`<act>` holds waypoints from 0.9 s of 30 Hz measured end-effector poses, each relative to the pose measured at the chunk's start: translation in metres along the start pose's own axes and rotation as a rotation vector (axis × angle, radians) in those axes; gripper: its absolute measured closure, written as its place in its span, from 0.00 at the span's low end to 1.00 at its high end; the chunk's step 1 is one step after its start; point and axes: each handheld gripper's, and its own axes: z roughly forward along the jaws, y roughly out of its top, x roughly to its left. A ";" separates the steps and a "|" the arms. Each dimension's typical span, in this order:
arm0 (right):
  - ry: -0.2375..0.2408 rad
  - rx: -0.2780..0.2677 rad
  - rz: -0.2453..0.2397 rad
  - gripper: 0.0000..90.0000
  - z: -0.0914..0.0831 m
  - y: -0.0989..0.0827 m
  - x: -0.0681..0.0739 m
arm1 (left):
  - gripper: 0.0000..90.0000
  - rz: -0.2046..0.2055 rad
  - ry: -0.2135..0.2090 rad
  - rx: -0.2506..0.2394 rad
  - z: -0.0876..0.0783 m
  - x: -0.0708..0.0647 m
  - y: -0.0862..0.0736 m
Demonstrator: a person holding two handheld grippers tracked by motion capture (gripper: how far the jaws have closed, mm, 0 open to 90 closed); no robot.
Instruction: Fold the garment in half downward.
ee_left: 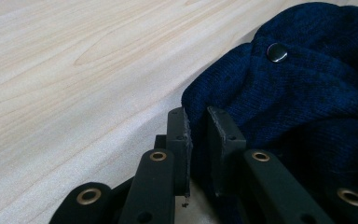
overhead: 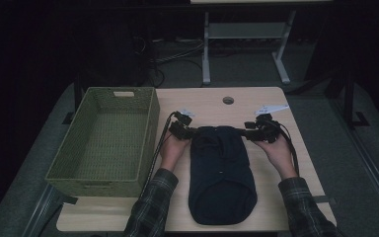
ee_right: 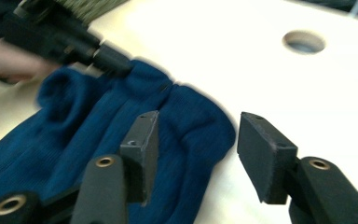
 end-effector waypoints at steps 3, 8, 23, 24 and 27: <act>-0.025 0.007 0.009 0.56 0.010 0.007 -0.007 | 0.88 -0.007 -0.006 -0.003 0.000 0.001 0.000; -0.046 0.012 0.031 0.57 0.028 0.015 -0.018 | 0.88 -0.011 -0.005 -0.005 0.000 0.001 0.000; -0.051 0.213 0.014 0.56 0.071 -0.002 -0.025 | 0.88 -0.008 -0.004 0.000 0.000 0.001 0.000; -0.041 0.206 0.019 0.57 0.071 -0.002 -0.026 | 0.88 -0.008 -0.005 0.000 0.000 0.001 0.000; -0.027 0.204 0.033 0.59 0.071 -0.004 -0.028 | 0.88 -0.006 -0.003 0.002 0.000 0.001 0.000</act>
